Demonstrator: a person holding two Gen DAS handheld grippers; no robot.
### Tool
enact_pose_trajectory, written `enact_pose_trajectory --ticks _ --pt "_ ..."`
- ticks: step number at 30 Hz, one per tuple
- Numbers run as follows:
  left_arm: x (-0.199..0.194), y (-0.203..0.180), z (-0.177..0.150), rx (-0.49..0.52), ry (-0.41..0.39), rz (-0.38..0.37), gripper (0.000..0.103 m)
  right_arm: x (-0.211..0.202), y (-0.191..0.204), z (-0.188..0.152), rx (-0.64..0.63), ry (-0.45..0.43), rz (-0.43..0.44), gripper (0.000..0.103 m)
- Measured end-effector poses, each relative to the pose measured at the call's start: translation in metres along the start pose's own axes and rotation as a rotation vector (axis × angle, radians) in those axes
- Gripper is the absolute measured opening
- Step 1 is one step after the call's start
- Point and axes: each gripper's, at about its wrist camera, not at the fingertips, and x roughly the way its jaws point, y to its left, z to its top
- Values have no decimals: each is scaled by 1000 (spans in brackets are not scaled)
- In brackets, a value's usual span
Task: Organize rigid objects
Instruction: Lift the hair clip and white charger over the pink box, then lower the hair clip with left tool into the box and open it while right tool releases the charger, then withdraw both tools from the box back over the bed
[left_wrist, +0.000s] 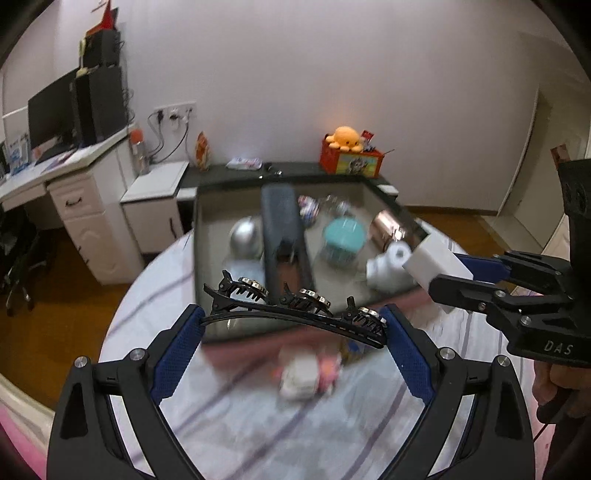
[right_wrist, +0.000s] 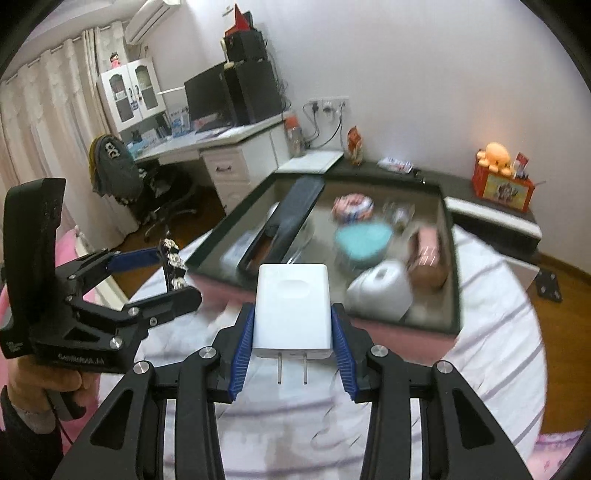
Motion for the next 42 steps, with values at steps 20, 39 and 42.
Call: enact_pose_trajectory --ticks 20,39,42 --pt "110 -18 58 34 66 -9 96 98 -90 49 109 94 -16 41" --pt "65 -13 44 54 -11 124 103 77 -76 49 132 26 10 103" --pt "40 -9 39 22 -46 145 103 56 -69 47 147 -18 -2 103"
